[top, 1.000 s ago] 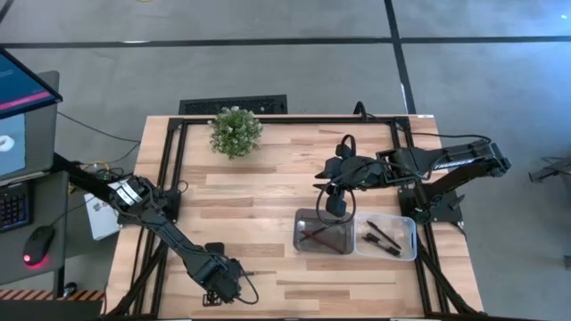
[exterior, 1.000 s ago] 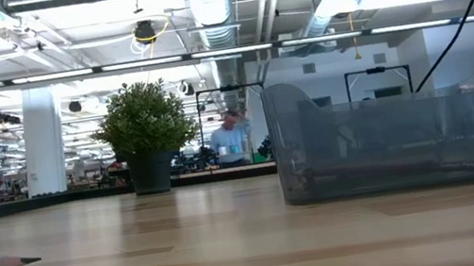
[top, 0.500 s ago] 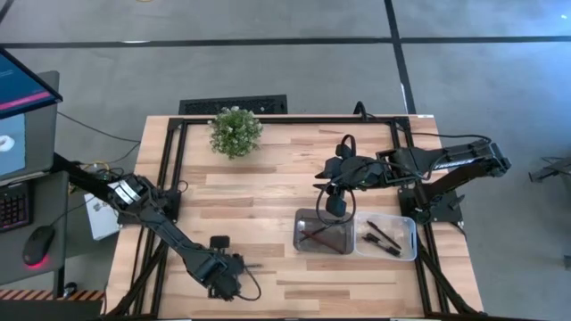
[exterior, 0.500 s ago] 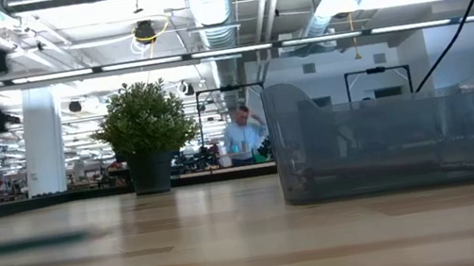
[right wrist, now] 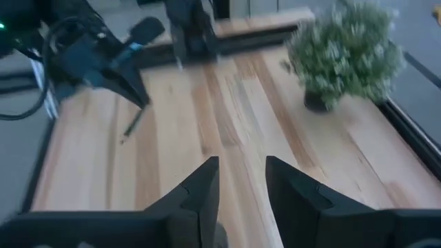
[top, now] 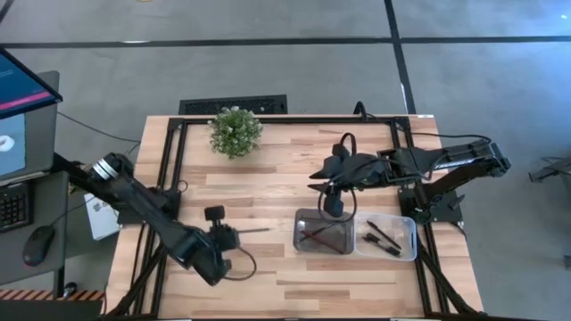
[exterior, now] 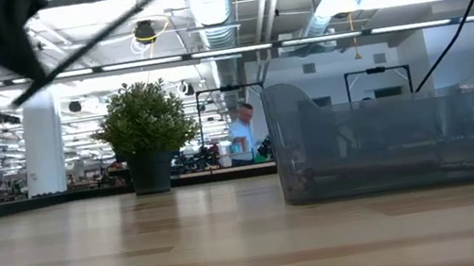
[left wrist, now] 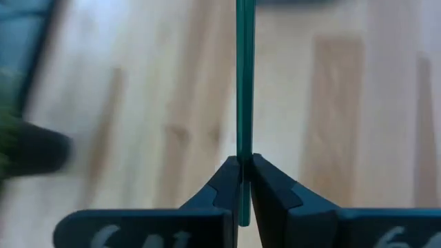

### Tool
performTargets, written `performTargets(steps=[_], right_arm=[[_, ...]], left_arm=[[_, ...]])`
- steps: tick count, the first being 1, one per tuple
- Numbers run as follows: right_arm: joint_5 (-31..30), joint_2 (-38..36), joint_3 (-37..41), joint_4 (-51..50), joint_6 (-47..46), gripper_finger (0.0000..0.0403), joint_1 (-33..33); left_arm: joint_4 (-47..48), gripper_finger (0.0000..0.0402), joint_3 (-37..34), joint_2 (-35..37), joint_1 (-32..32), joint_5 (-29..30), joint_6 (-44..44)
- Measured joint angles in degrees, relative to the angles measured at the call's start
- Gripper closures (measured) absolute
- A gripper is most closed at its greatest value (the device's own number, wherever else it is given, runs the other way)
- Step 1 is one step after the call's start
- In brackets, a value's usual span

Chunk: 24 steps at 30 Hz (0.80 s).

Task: Sort pens & pencils
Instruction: Put the green pencil into the black bin

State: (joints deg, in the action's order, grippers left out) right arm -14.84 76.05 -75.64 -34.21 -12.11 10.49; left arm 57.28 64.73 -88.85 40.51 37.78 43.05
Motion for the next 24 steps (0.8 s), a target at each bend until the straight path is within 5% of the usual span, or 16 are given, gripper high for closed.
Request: performTargets(steps=[13,24], right_arm=[[1.04,0.02,0.02,10.70,0.56,0.0136,0.73],[1.46,2.83,0.09,26.59,4.46,0.0124,0.73]], left_arm=[[-10.97,0.0386,0.11,16.76,-10.24,10.89,-17.15],[-37.32,0.0386,0.20,22.24,-19.09,-4.89,-37.49]])
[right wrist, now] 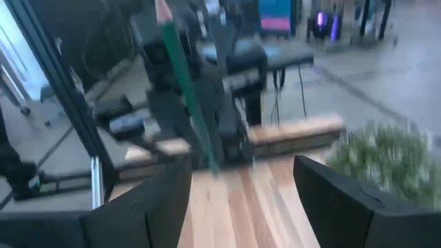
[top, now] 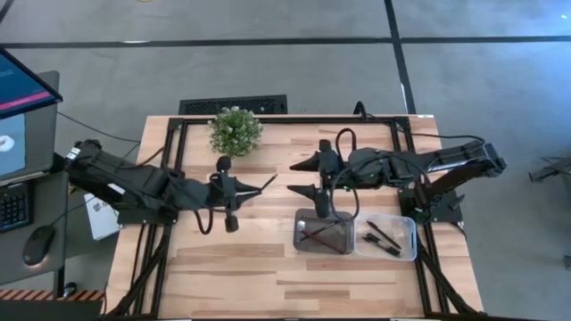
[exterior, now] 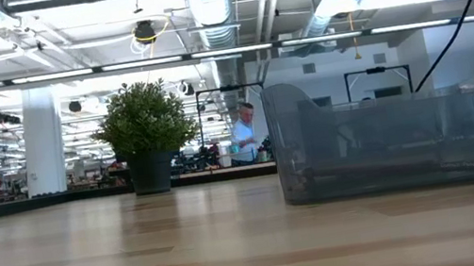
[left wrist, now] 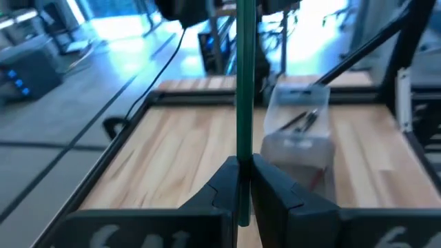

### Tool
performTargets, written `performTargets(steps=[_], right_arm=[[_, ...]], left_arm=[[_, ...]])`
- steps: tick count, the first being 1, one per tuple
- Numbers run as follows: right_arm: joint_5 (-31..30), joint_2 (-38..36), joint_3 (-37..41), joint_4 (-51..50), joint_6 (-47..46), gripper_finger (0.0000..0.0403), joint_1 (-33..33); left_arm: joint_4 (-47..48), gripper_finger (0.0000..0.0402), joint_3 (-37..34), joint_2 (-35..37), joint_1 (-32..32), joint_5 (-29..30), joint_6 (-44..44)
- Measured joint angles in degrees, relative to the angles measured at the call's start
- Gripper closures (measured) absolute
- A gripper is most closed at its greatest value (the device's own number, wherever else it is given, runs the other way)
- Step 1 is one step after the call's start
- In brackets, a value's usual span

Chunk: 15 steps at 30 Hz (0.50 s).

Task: Sort pens & pencils
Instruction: Put the green pencil into the black bin

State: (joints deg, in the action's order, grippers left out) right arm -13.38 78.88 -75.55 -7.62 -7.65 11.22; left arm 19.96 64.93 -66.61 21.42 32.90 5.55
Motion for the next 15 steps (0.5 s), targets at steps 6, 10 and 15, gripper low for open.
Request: performTargets(steps=[6,10,15], right_arm=[[1.13,2.75,-0.24,9.08,8.02,0.0126,0.27],[2.98,4.82,-0.12,14.42,11.22,0.0127,0.39],[3.39,7.13,-0.06,20.80,15.13,0.0127,0.37]], left_arm=[[-3.48,0.0386,0.00,-0.02,-3.35,-5.65,-2.33],[-4.32,0.0386,0.00,-0.04,-4.71,-6.81,-2.37],[-4.76,0.0386,0.00,-0.04,-5.80,-9.90,-2.82]])
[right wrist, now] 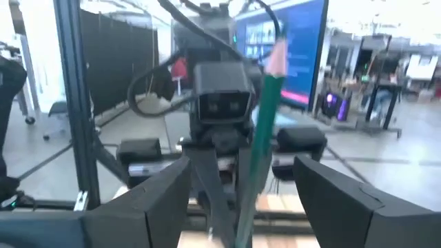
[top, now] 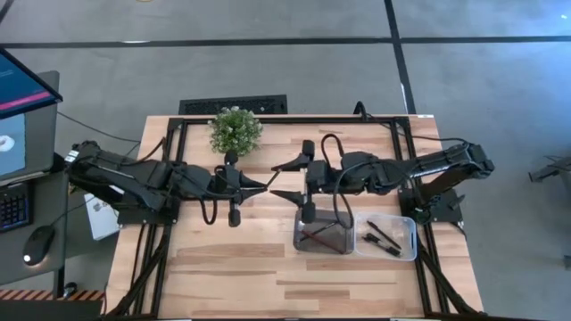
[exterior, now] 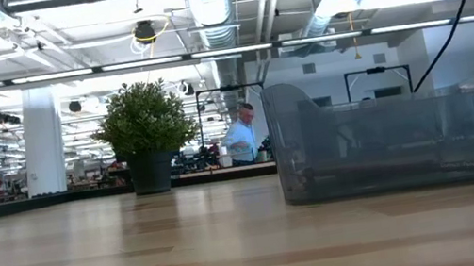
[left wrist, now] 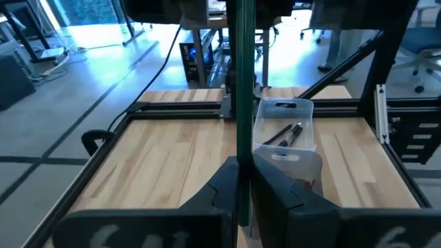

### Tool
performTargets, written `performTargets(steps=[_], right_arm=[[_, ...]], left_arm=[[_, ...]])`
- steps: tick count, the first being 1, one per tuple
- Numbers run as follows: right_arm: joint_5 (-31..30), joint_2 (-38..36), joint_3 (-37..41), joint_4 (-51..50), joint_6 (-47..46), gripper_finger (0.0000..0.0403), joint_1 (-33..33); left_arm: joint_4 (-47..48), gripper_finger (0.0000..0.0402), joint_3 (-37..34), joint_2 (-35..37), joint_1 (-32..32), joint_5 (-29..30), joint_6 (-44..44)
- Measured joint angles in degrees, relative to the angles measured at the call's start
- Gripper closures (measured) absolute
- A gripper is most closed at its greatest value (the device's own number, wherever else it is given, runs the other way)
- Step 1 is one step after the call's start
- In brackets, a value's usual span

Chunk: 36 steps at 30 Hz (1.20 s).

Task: Sort pens & pencils
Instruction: Put the green pencil into the black bin

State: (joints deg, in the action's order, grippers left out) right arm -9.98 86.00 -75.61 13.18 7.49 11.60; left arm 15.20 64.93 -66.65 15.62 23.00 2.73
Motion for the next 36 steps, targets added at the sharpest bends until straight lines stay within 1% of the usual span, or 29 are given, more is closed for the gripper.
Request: performTargets(steps=[7,13,16,18,21,25,31,32,36], right_arm=[[2.69,0.67,-0.02,3.84,1.58,0.0127,-0.23],[2.87,0.67,-0.02,4.66,1.57,0.0127,-0.55],[2.91,0.69,-0.02,4.50,1.57,0.0135,-0.46],[2.91,0.69,-0.02,4.58,1.57,0.0150,-0.46],[2.91,0.69,-0.02,4.53,1.72,0.0188,-0.50],[2.91,0.69,-0.02,4.52,3.37,0.0256,-0.48],[3.20,0.69,-0.02,4.49,3.51,0.0355,-0.49],[2.97,0.69,-0.02,4.49,3.58,0.0362,-0.48],[2.92,0.69,-0.02,4.51,3.54,0.0361,-0.48]], left_arm=[[-1.17,0.0386,0.00,0.00,-0.07,-0.56,-1.17],[-2.31,0.0386,0.01,0.00,-0.07,-1.78,-2.79],[-2.29,0.0386,0.02,0.00,-0.04,-1.76,-3.17],[-2.27,0.0386,0.02,0.00,-0.04,-1.76,-3.18],[-2.27,0.0386,0.02,0.00,-0.04,-1.76,-3.20],[-2.24,0.0386,0.02,0.00,-0.04,-1.78,-3.20],[-1.77,0.0386,0.02,0.00,-0.04,-1.76,-3.37],[-1.79,0.0386,0.02,0.00,-0.04,-1.83,-3.38],[-1.87,0.0382,0.02,0.00,-0.04,-1.71,-3.37]])
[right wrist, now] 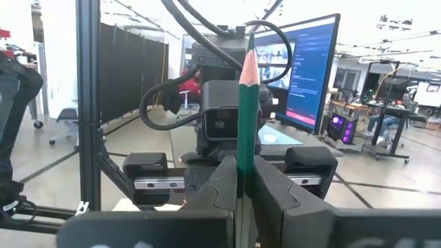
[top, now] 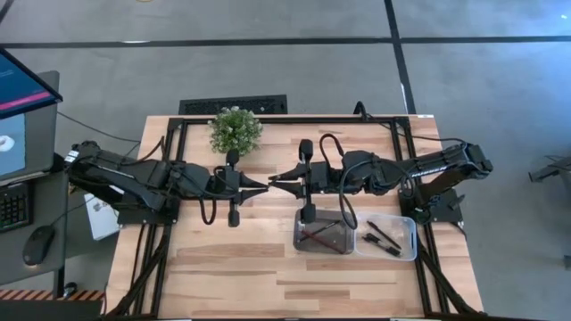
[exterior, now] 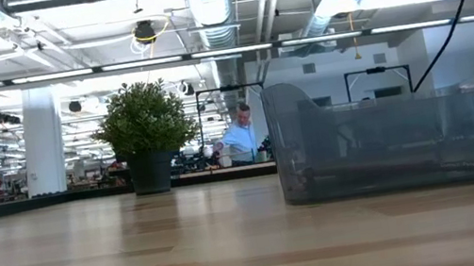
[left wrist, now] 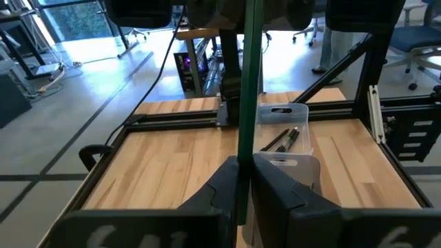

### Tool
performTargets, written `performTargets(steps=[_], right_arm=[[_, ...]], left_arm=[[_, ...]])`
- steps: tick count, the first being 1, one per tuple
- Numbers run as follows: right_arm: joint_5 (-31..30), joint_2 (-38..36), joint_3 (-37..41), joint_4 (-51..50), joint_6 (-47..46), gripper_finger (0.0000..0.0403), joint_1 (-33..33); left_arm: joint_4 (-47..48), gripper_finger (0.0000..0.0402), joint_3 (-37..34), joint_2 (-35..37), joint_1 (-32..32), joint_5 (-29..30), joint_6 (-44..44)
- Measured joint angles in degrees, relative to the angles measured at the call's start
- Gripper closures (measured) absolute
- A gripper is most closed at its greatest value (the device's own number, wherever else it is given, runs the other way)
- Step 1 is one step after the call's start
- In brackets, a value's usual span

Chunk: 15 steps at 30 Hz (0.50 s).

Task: Sort pens & pencils
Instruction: Put the green pencil into the black bin

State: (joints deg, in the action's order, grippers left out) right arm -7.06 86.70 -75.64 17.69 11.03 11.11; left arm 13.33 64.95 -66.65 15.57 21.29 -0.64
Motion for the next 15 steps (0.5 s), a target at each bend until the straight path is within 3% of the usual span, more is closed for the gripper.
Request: performTargets(steps=[5,11,15], right_arm=[[0.00,-0.01,-0.02,0.00,-0.37,0.0361,0.00],[0.53,-0.02,-0.04,-0.89,-0.65,0.0361,0.11],[-0.28,-0.04,-0.07,-4.14,-0.64,0.0361,0.05]], left_arm=[[-0.16,0.0376,0.00,0.00,0.00,-0.20,-2.34],[-0.06,0.0352,0.00,0.00,-0.02,-6.36,-6.44],[2.99,0.0325,0.01,0.00,0.40,-4.33,-7.85]])
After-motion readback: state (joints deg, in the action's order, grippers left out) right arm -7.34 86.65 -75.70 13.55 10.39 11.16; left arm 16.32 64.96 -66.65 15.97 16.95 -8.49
